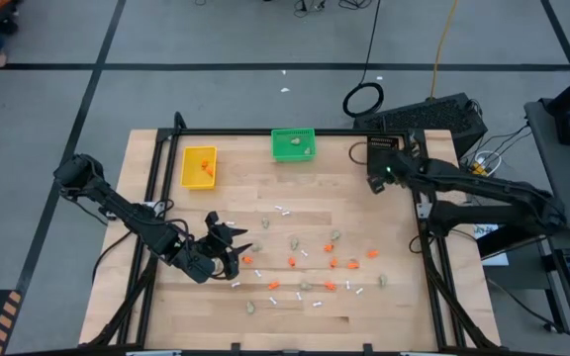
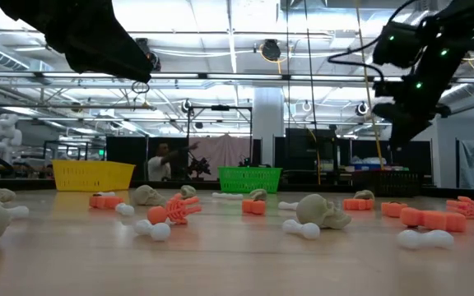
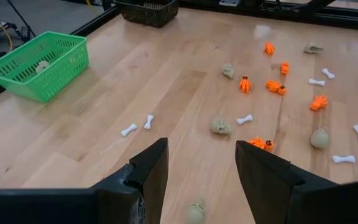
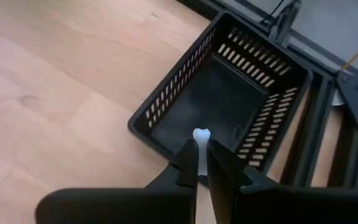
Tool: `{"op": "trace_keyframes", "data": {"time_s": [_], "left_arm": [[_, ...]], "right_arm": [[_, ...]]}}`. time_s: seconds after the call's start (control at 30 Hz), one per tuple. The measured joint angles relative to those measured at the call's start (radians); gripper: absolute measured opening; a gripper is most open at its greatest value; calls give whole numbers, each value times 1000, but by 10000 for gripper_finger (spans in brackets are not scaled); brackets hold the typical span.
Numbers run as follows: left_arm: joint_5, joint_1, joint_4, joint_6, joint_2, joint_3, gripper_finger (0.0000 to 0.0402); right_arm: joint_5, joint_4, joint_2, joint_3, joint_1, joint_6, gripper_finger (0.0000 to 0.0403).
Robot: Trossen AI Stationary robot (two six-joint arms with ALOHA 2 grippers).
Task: Sort Halloween decoration
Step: Put the white bone toy into the black bin, then put the gray skull toy into the green bin
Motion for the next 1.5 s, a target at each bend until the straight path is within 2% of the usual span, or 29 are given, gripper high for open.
{"op": "trace_keyframes", "data": {"time_s": [0.23, 0.4, 0.63, 1.0, 1.17, 1.3, 1.5], "left_arm": [[0, 0, 9, 10, 0, 0, 187], [0, 0, 18, 13, 0, 0, 187], [0, 0, 21, 18, 0, 0, 187], [0, 0, 21, 18, 0, 0, 187], [0, 0, 21, 19, 0, 0, 187], [0, 0, 21, 37, 0, 0, 187], [0, 0, 21, 37, 0, 0, 187]], "right_arm": [[-119, 90, 156, 0, -179, -88, 8], [-147, 134, 247, 0, -246, -113, 8], [-147, 171, 298, 0, -283, -114, 17], [-147, 180, 297, 0, -288, -111, 73], [-148, 178, 234, 0, -268, -137, 87], [-149, 184, 89, 0, -203, -155, 88], [-239, 152, -139, 0, -51, -58, 88]]}}
